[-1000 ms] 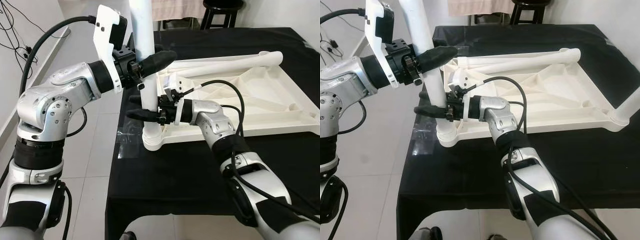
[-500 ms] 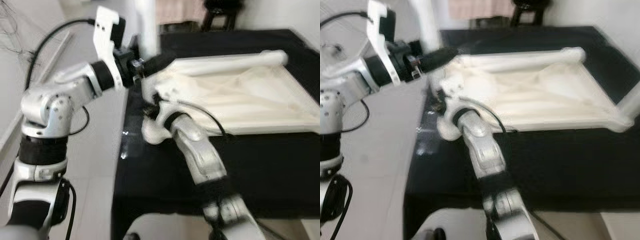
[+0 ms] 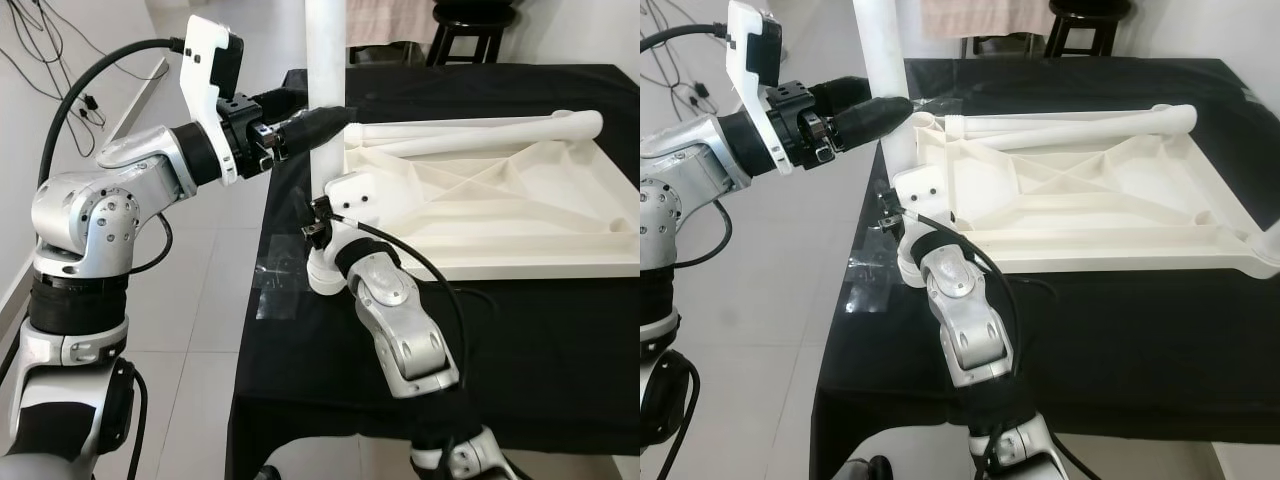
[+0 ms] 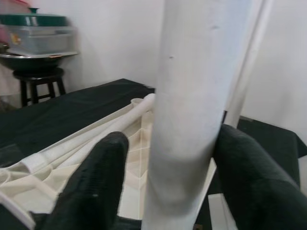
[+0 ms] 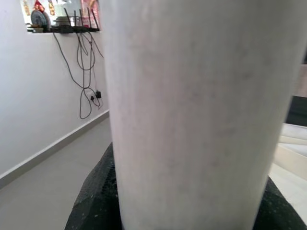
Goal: Building children table
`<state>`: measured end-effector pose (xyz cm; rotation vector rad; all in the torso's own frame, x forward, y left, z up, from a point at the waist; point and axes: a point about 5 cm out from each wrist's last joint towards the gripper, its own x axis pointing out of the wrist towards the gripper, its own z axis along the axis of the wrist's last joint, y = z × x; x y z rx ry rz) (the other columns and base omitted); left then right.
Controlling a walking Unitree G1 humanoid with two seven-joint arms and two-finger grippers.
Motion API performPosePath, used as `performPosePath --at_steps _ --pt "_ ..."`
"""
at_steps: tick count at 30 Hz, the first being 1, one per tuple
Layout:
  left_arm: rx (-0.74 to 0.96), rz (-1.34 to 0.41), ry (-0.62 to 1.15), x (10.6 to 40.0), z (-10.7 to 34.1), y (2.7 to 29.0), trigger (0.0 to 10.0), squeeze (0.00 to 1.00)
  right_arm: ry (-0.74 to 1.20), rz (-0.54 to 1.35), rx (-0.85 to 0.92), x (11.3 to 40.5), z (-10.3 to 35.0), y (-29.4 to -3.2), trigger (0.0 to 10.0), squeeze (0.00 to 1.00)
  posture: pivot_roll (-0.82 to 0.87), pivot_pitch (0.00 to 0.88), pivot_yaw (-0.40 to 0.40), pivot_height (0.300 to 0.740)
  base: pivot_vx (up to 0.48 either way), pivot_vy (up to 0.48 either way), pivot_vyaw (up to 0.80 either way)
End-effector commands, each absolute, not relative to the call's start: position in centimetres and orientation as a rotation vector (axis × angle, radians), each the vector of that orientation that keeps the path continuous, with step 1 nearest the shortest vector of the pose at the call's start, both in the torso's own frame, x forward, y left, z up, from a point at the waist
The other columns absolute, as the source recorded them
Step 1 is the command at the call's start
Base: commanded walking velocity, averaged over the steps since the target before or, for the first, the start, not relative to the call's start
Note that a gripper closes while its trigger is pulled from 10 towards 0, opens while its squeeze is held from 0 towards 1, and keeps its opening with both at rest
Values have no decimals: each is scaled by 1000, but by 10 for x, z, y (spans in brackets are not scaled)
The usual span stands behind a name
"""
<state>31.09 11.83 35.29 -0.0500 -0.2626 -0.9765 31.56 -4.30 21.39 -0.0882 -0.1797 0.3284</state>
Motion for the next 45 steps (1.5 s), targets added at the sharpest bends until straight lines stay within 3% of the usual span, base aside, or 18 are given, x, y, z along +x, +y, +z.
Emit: performPosePath --at_steps 1,19,20,23,24,28,32,33,34,36,40,45 --pt "-57 -904 -213 319 343 130 0 0 44 331 39 300 170 -22 0 0 49 151 32 740 0 0 0" --pt "22 -954 -201 322 340 123 0 0 7 364 59 299 185 -18 0 0 45 128 46 740 0 0 0" --pt "24 -965 -199 321 339 121 0 0 4 356 50 301 187 -20 9961 0 44 129 49 740 0 0 0" --pt "24 -973 -199 321 339 120 0 0 0 346 35 303 189 -22 9961 0 44 129 49 740 0 0 0" --pt "24 -976 -201 321 340 119 0 0 -31 411 51 306 194 -21 10000 1000 46 131 50 740 0 0 0" --pt "23 -985 -208 320 342 116 0 0 -129 600 80 319 215 -24 10000 1000 46 132 49 740 0 0 0" --pt "23 -995 -219 319 345 114 0 0 -180 834 -5 343 236 -43 10000 1000 48 135 47 740 0 0 0" --pt "23 -996 -220 319 345 114 0 0 -181 862 -24 346 238 -47 10000 906 48 135 47 740 0 0 0" --pt "23 -998 -222 319 345 113 0 0 -180 904 -68 352 242 -53 10000 0 49 137 45 740 0 0 0" --pt "23 -999 -223 319 345 113 0 0 -179 928 -95 356 244 -57 10000 0 49 137 45 740 0 0 0" --pt "19 -1003 -227 318 347 112 0 0 -136 1175 -222 362 246 -66 10000 0 59 143 44 740 0 0 0" --pt "18 -1005 -227 317 347 112 0 0 -110 1271 -193 367 247 -68 10000 0 62 147 44 740 0 0 0"
